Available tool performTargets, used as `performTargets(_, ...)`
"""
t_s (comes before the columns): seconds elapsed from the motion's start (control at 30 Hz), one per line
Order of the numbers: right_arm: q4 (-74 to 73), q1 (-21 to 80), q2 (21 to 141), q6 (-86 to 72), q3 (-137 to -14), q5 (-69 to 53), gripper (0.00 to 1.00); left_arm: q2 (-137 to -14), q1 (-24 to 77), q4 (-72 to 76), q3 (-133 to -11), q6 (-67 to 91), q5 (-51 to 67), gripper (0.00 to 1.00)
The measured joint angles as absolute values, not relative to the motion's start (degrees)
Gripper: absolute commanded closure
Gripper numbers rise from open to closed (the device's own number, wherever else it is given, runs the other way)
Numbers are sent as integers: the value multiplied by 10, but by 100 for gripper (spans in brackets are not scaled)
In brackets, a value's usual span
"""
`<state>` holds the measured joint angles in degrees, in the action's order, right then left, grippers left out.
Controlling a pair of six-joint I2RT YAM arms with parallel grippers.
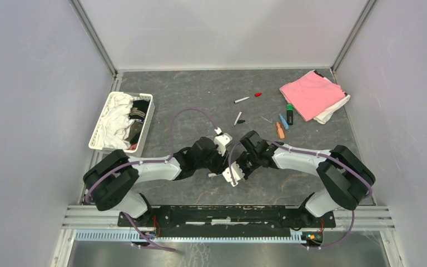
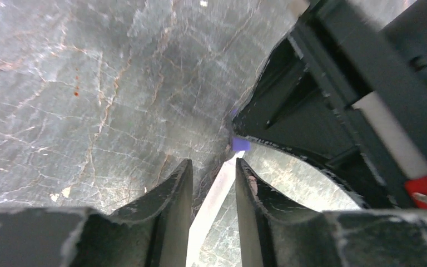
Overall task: Insert the pens into the pen caps
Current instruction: Pick up the pen from the center of the board.
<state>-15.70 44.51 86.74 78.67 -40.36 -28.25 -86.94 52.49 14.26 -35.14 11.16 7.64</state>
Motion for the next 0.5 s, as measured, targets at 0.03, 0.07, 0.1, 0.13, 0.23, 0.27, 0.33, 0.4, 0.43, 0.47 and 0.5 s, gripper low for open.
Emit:
performTargets(0.03, -156, 444, 867, 786, -403, -288, 100, -861, 525, 148, -348, 115, 74, 57)
performTargets(0.07, -155, 441, 867, 784, -402, -293, 100, -853, 525, 154, -345, 119, 71, 56)
performTargets(0.1, -154, 438, 867, 783, -401, -300, 100, -841, 525, 159, -342, 122, 65, 56)
performTargets(0.13, -153, 436, 867, 780, -400, -305, 100, -831, 525, 163, -340, 123, 62, 56)
performTargets(0.23, -152, 430, 868, 772, -399, -314, 100, -806, 524, 169, -339, 124, 57, 56)
performTargets(0.27, -152, 429, 868, 768, -399, -316, 100, -798, 524, 169, -339, 124, 55, 55)
performTargets(0.33, -149, 427, 870, 760, -399, -320, 100, -781, 524, 169, -335, 124, 48, 51)
performTargets(0.4, -147, 426, 870, 752, -399, -320, 100, -763, 524, 168, -324, 124, 38, 42)
performTargets(0.43, -145, 426, 871, 748, -399, -320, 100, -750, 522, 167, -316, 123, 32, 37)
performTargets(0.47, -144, 426, 871, 744, -399, -320, 100, -737, 521, 165, -307, 122, 29, 34)
performTargets(0.5, -143, 426, 871, 741, -399, -320, 100, -723, 519, 162, -297, 121, 25, 32)
